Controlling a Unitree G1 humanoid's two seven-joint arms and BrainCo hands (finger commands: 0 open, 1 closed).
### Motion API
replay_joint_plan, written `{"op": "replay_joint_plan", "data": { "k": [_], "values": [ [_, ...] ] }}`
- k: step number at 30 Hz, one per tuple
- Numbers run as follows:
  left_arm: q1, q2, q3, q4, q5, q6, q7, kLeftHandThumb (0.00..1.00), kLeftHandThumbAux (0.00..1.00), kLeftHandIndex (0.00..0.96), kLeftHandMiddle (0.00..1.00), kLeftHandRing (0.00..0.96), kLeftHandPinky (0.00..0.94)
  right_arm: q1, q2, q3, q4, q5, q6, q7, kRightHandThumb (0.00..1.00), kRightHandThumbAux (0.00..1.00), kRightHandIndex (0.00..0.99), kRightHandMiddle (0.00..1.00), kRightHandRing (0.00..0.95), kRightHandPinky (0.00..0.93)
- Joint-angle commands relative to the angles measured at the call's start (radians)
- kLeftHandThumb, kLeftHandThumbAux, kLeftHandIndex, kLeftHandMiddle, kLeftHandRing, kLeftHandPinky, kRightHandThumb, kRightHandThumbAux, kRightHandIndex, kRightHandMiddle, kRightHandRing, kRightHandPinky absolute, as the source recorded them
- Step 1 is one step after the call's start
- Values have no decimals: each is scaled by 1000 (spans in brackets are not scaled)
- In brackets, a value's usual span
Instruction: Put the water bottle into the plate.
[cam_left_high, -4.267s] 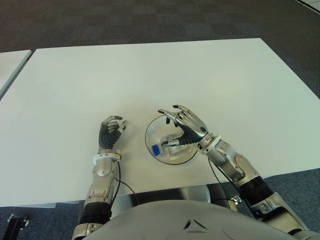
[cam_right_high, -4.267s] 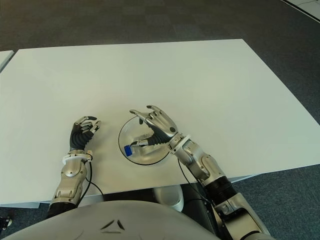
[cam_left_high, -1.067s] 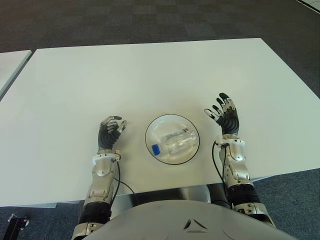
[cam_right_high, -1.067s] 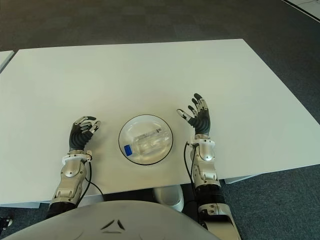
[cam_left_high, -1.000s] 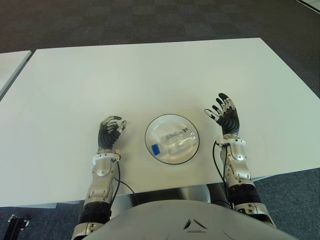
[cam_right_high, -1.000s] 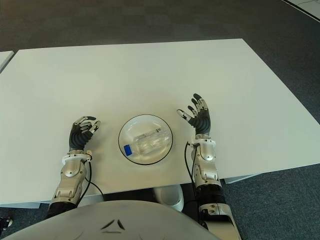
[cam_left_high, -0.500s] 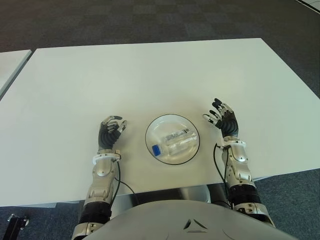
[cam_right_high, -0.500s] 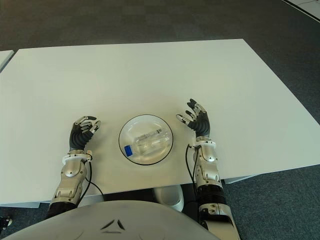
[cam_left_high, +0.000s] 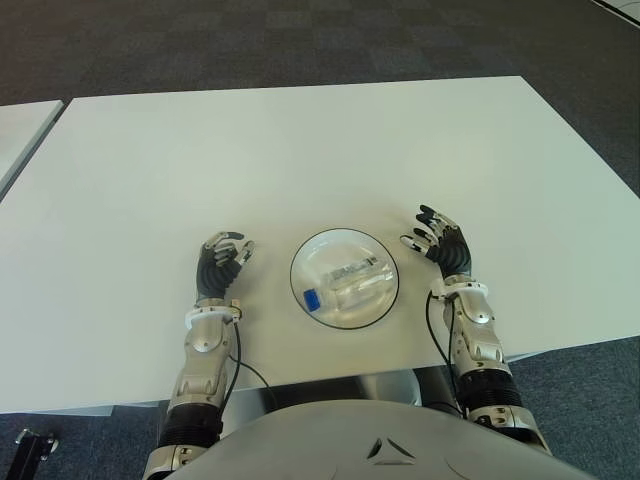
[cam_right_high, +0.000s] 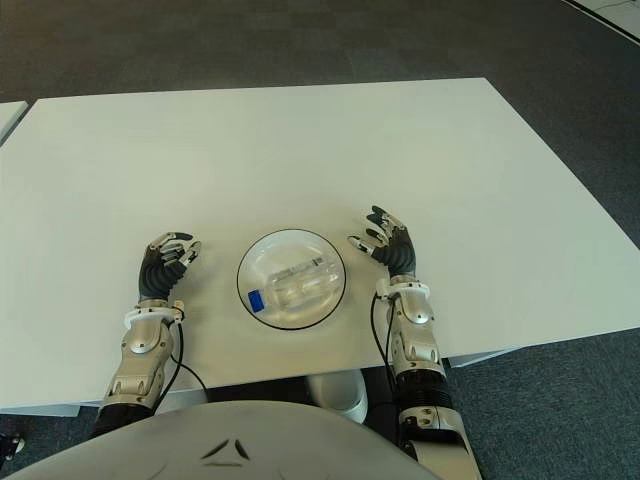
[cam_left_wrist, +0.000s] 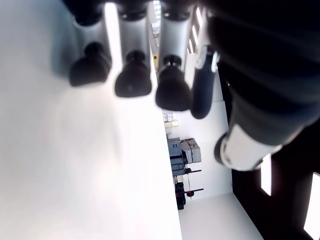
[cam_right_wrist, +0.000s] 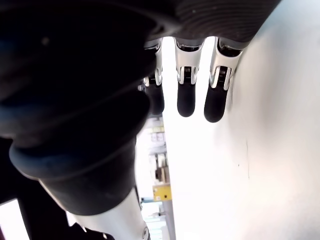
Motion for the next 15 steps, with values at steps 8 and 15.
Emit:
{"op": "replay_joint_plan", "data": {
  "k": [8,15],
  "values": [
    [16,1,0,24,-4,28,-15,704,720,434,815,827,829,15,-9,14,-17,-26,79,43,128,998,401,418,452,492],
    [18,-1,0,22,-5,29,-14,704,719,435,815,825,827,19,-10,23,-22,-40,83,65,117,998,404,412,446,482]
  ]
}}
